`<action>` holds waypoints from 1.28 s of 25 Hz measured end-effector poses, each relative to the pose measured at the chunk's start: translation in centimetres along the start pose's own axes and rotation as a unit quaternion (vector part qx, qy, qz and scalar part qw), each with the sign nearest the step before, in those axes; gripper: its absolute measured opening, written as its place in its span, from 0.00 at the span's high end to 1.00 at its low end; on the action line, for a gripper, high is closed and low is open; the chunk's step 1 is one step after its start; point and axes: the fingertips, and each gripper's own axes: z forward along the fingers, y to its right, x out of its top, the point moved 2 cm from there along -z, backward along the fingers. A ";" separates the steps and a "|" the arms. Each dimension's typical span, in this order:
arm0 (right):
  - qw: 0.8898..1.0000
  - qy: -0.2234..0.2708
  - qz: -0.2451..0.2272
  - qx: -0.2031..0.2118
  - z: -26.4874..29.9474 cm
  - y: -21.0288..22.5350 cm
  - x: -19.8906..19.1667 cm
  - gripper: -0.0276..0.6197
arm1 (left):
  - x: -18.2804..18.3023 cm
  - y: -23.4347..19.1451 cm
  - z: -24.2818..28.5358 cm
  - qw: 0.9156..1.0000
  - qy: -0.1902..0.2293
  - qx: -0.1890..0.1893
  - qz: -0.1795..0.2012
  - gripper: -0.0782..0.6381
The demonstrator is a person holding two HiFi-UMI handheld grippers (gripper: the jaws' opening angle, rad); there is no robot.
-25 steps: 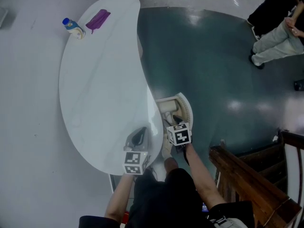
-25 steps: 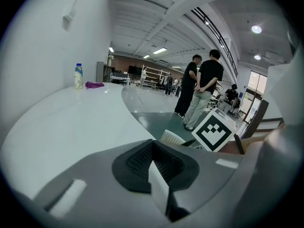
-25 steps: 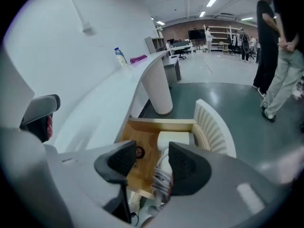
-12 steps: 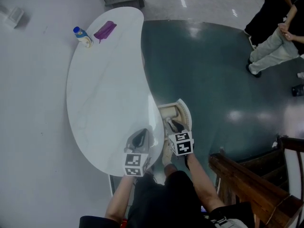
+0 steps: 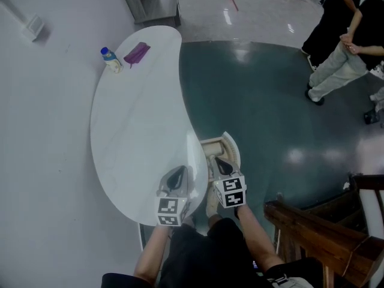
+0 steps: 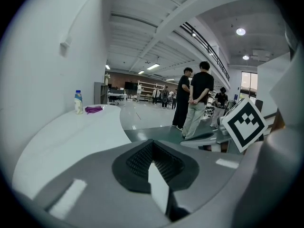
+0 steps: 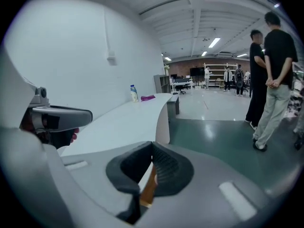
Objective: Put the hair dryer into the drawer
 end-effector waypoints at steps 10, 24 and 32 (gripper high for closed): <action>0.995 0.089 -0.030 -0.012 -6.3 -3.5 3.9 0.95 | 3.4 -0.7 -5.2 0.999 0.049 -0.006 0.020 0.88; 0.980 0.185 -0.058 -0.043 -14.5 -7.9 6.3 0.95 | 5.5 -2.2 -13.0 0.991 0.112 -0.019 0.066 0.88; 0.978 0.193 -0.053 -0.052 -17.4 -10.6 4.8 0.95 | 4.6 -2.9 -16.5 0.990 0.114 -0.019 0.076 0.88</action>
